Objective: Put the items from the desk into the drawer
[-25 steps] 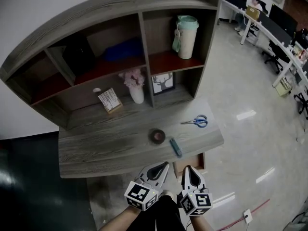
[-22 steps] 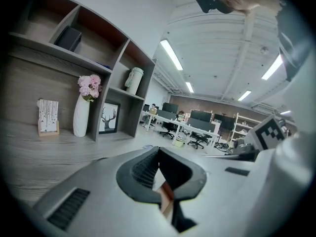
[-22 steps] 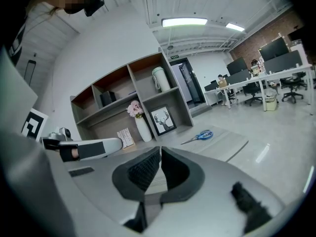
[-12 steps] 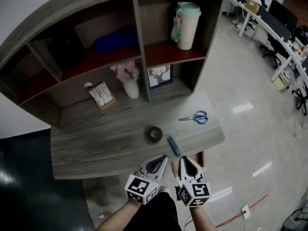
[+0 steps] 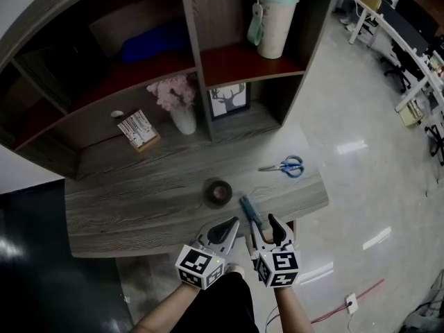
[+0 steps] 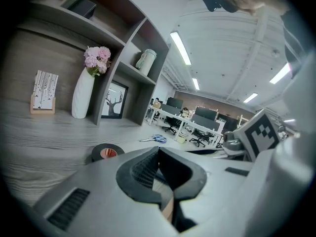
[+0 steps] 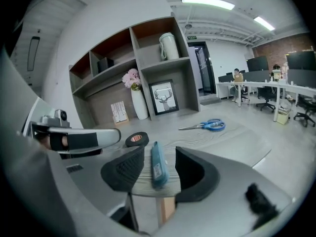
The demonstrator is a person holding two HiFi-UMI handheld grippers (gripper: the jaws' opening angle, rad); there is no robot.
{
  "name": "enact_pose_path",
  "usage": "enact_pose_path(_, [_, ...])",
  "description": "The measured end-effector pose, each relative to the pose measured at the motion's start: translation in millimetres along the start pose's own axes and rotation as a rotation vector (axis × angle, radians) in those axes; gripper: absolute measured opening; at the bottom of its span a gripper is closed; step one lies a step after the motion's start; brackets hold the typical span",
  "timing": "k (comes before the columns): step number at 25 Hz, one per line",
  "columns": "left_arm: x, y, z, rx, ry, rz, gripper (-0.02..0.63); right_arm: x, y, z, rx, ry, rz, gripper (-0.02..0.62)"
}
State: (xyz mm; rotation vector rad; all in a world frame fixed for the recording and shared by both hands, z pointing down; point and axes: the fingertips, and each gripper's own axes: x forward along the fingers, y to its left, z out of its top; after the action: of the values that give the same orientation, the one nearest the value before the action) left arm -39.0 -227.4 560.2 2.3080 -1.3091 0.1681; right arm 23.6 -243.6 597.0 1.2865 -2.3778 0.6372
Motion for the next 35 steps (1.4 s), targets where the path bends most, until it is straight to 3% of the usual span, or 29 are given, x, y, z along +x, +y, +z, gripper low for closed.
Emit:
enact_pose_path(6, [9.0,16.3,-9.3,-0.017,0.013,0.027,0.009,19.9,-3.1,-12.7,-0.086,0.055,-0.035,0.201])
enact_pose_path(16, [10.6,24.6,-15.7,-0.024,0.029,0.033,0.009,32.0,-0.9,-37.0,-0.097,0.144,-0.074,0.177])
enact_pose_path(18, [9.5,24.9,-17.3,-0.027,0.031,0.034,0.009,32.5,-2.4,-37.2,-0.110,0.144,-0.099,0.134])
enact_pose_path(35, [-0.7,4.5,-27.8,-0.008,0.063,-0.006,0.009,13.3,-6.1,-29.4,-0.027,0.107,-0.121,0.118])
